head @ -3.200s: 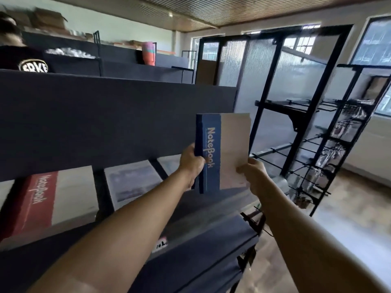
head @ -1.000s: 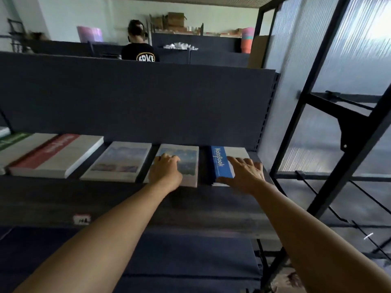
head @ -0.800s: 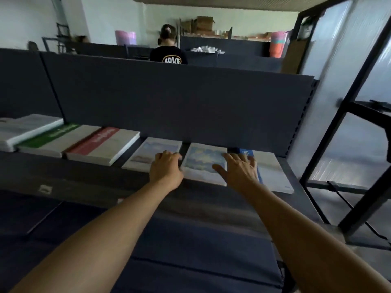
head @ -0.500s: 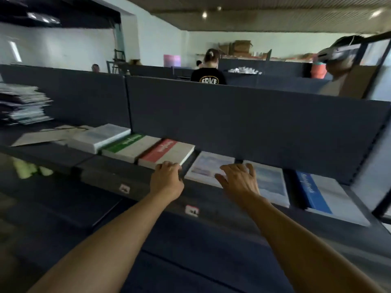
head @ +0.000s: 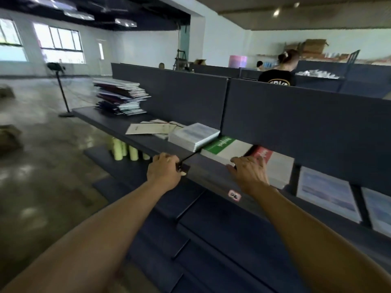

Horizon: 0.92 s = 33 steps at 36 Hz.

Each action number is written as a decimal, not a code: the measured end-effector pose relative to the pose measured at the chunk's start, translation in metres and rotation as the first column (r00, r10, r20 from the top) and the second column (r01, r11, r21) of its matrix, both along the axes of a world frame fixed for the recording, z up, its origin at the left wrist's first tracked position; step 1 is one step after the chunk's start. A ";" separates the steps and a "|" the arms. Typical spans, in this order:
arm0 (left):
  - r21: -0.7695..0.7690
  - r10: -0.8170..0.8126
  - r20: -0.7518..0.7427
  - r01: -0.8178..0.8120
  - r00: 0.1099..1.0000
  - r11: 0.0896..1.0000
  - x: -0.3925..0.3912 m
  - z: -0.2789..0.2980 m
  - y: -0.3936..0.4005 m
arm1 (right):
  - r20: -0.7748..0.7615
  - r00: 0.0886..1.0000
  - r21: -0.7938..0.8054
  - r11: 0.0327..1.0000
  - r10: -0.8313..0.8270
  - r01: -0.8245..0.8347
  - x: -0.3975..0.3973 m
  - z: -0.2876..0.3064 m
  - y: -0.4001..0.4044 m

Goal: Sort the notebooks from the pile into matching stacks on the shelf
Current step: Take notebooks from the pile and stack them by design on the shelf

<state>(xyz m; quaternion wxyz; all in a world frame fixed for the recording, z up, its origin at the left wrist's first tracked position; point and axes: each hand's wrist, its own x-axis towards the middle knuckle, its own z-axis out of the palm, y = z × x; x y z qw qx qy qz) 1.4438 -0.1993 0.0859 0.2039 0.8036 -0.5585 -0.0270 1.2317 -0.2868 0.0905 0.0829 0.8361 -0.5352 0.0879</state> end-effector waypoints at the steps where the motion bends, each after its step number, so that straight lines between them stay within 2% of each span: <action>1: 0.004 0.011 -0.003 -0.011 1.000 1.000 0.011 -0.002 0.000 | -0.015 1.000 0.003 1.000 0.014 -0.014 0.013 -0.002 -0.002; 7: 0.026 0.037 -0.007 -0.037 0.999 0.999 0.067 -0.011 -0.012 | -0.044 0.995 0.057 0.994 0.094 -0.091 0.084 -0.011 -0.028; 11: 0.042 0.049 0.007 -0.049 0.999 0.998 0.101 -0.018 -0.031 | -0.025 0.988 0.005 0.989 0.149 -0.149 0.125 -0.009 -0.046; 24: 0.075 0.093 0.059 -0.097 0.994 0.992 0.201 -0.001 -0.133 | -0.019 0.959 -0.007 0.959 0.282 -0.282 0.250 0.009 -0.136; 33: 0.145 0.045 0.105 -0.060 0.993 0.988 0.251 -0.008 -0.199 | -0.149 0.948 0.090 0.959 0.280 -0.269 0.307 0.006 -0.180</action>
